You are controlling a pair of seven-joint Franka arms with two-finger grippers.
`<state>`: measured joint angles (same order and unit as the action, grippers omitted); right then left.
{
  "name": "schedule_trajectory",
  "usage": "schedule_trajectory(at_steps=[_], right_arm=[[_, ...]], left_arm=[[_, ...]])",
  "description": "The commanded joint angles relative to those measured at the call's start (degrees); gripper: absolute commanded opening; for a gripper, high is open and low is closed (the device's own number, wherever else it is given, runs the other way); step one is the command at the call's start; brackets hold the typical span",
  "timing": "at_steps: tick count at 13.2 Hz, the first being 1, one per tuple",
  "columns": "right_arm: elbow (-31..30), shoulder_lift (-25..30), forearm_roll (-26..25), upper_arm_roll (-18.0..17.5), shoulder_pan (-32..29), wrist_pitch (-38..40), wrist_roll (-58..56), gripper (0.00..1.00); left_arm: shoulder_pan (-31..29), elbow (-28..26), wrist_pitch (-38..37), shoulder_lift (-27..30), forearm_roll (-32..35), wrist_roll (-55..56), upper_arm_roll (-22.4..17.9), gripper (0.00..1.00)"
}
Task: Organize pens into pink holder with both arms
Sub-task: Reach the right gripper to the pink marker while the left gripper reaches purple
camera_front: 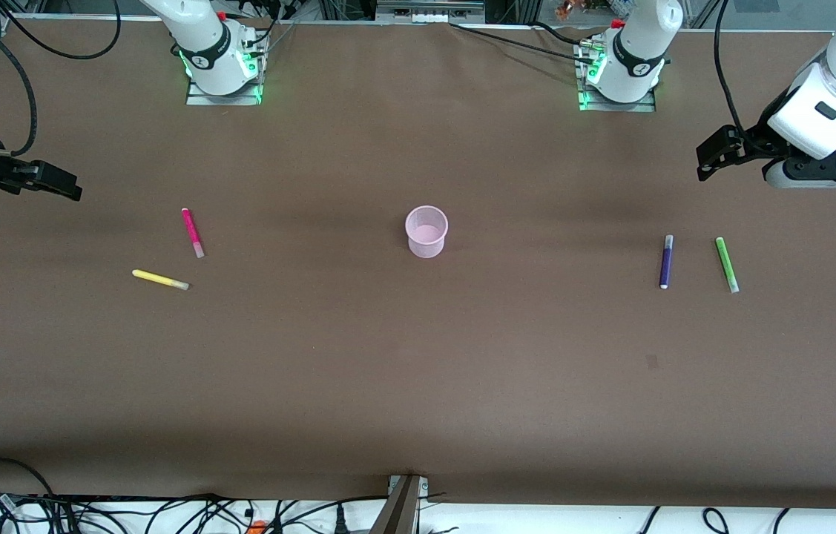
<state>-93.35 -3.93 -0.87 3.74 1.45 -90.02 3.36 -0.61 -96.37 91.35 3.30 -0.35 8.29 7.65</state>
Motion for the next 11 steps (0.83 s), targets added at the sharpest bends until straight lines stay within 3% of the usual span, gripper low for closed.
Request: schedule_trajectory(at_steps=[1,11], right_arm=[[-0.17,0.06,-0.28,-0.05,0.22,0.37,0.76,0.99],[0.98,-4.24,0.16,-0.23,2.58,3.09,-1.34,1.00]], left_arm=[[0.35,0.83,-0.99,0.13,0.96,0.50,0.08,1.00],[0.35,1.00,-1.17,0.13,0.88,0.59,0.17,1.00]])
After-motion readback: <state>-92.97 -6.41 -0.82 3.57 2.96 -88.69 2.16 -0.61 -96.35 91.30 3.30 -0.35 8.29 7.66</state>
